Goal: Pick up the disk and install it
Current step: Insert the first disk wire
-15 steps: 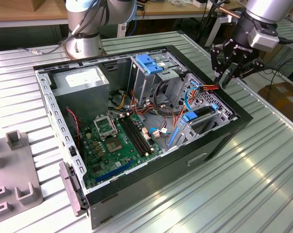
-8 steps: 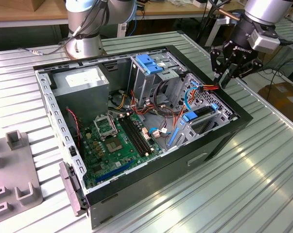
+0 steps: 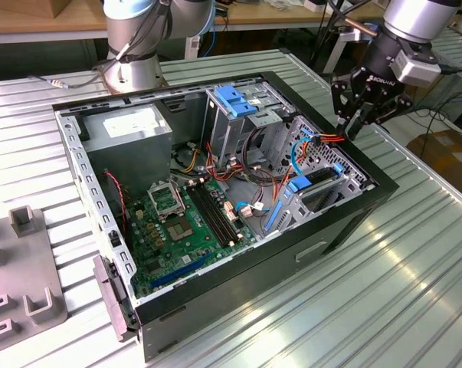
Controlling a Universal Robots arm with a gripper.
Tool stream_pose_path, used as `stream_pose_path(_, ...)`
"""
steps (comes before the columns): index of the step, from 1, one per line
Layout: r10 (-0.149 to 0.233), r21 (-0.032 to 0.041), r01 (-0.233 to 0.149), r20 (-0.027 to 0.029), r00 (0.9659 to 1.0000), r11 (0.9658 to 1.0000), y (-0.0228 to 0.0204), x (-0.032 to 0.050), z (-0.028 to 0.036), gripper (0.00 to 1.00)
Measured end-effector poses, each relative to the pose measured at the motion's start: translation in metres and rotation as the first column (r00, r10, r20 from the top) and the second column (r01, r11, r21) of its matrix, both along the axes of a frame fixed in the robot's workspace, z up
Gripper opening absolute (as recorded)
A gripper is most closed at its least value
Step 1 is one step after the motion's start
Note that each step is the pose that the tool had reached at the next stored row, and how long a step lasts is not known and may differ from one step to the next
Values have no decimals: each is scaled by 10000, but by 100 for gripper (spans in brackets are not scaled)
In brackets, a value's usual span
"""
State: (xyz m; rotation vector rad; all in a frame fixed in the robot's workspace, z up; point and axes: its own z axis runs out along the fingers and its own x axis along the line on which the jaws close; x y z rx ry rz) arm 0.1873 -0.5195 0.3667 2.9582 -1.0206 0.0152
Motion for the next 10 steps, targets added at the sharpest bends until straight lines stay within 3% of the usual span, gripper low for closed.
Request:
stream_pose_path(2, 25, 0, -25, 1, 10000, 10000, 0, 1, -10, 30)
stream_pose_path(3, 35, -2, -35, 1, 10000, 10000, 0, 1, -10, 22)
stream_pose_path(5, 47, -3, -47, 2, 10000, 10000, 0, 1, -10, 17)
stream_pose_path(10, 48, 1, -48, 2, 10000, 10000, 0, 1, 15, 17)
